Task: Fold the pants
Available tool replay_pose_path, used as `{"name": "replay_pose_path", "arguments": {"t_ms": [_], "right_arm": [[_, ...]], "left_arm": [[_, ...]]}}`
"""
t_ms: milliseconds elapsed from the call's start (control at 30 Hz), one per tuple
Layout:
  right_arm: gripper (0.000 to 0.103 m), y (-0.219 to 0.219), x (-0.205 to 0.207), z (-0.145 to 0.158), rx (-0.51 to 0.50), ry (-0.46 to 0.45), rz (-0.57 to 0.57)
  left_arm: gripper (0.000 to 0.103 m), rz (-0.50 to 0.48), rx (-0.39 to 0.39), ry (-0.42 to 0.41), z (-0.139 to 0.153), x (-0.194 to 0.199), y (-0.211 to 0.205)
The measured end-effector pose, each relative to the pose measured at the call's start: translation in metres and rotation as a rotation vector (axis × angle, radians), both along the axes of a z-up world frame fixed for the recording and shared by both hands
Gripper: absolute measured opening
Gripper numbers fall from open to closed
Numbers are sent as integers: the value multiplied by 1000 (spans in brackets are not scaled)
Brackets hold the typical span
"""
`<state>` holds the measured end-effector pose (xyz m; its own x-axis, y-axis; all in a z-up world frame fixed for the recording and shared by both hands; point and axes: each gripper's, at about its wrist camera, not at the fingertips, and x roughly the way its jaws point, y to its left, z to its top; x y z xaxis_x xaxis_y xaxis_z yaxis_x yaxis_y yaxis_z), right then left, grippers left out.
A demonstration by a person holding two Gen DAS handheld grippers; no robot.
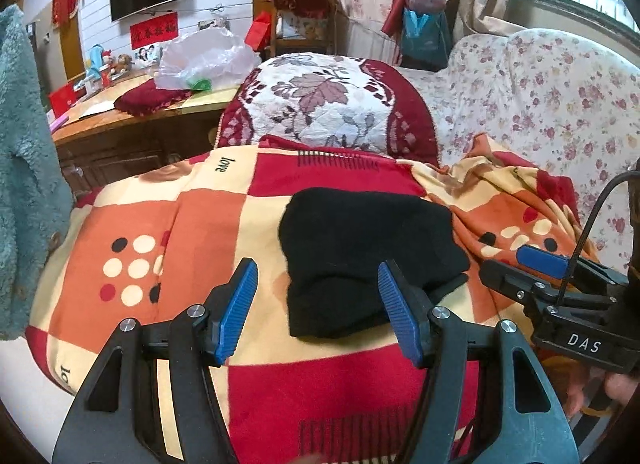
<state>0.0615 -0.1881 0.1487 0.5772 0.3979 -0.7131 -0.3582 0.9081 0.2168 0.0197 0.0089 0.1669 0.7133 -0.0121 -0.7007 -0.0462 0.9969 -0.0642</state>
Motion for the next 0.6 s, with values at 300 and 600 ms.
{"name": "replay_pose_path", "arguments": {"t_ms": [300,600], "right_arm": [[69,-12,-9,5,4,-14,-31],[69,-11,-9,3,9,-4,-29]], "left_arm": [[63,-16,20,-12,6,-6,-17],[63,-23,21,-11,6,-6,-26]]}}
